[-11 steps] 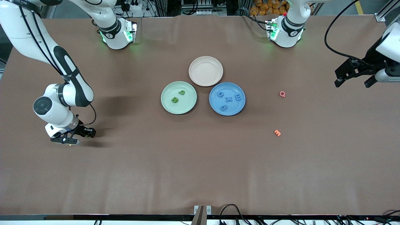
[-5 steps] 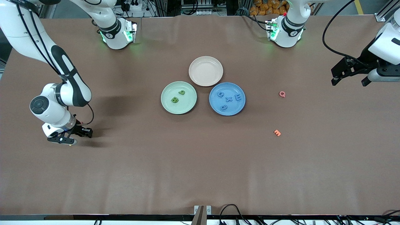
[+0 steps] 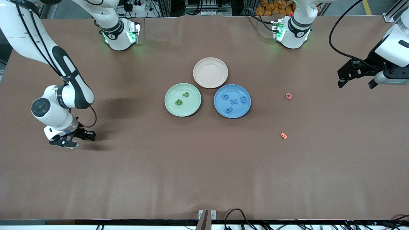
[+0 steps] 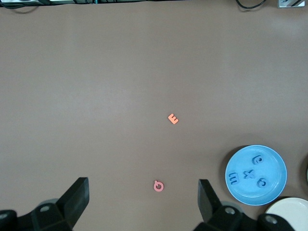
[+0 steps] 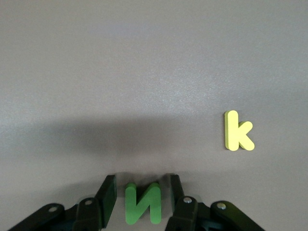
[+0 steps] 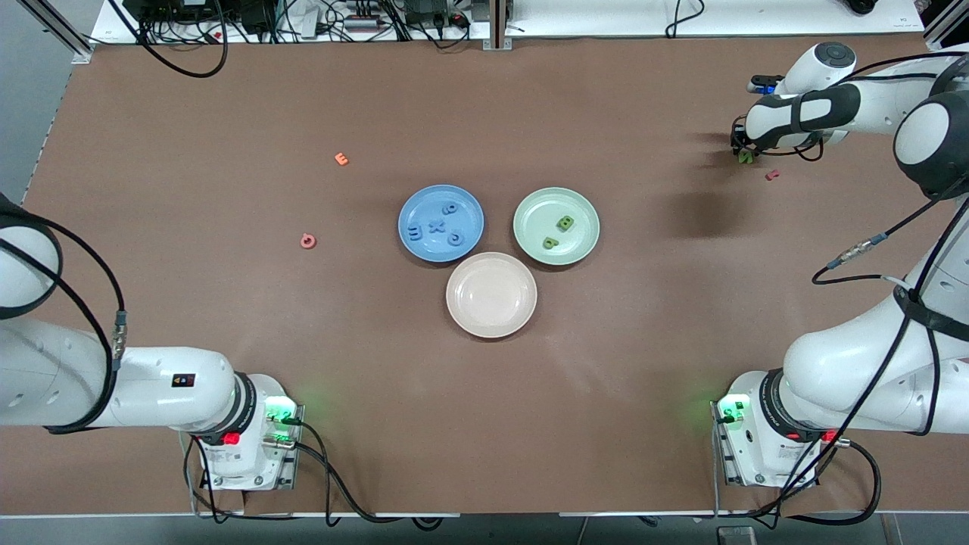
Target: Sort letters by color into matching plates
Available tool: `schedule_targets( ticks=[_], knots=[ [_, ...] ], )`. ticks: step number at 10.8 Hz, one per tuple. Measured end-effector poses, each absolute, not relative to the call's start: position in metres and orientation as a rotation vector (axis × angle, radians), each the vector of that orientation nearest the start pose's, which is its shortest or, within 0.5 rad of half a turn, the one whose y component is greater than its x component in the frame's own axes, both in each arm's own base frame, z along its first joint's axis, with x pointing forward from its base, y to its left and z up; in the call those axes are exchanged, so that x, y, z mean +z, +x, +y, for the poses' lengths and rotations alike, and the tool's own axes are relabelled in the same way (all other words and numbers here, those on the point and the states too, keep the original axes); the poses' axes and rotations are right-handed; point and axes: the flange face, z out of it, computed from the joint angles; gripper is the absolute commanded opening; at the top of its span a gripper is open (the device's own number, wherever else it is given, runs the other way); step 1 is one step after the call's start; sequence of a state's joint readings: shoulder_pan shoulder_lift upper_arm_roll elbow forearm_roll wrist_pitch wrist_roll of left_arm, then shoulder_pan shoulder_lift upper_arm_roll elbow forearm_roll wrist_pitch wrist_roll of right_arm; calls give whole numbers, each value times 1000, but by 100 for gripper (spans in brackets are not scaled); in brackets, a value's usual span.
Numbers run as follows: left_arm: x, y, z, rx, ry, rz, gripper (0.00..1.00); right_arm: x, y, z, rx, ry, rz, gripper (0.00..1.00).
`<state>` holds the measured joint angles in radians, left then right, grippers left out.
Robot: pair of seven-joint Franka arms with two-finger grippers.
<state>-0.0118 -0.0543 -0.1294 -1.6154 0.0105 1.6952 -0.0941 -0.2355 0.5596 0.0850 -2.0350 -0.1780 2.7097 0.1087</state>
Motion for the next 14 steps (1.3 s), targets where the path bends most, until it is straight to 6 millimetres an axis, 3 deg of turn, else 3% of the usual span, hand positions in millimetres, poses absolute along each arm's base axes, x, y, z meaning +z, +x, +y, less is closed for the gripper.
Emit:
schedule_targets(
  ticks=[4, 5, 7, 9, 14],
  knots=[
    [642, 546, -79, -202, -3132, 77, 100, 174, 599, -87, -196, -3170, 192, 52],
    [639, 546, -79, -195, -3133, 77, 100, 173, 597, -89, -200, -3168, 196, 45],
    [634, 548, -78, -178, -3133, 75, 100, 173, 597, -88, -216, -3164, 195, 20],
    [630, 551, -77, -167, -3134, 71, 100, 174, 598, -87, -223, -3162, 192, 9],
    [629, 551, -76, -166, -3134, 70, 100, 175, 598, -87, -225, -3160, 193, 5]
  ],
)
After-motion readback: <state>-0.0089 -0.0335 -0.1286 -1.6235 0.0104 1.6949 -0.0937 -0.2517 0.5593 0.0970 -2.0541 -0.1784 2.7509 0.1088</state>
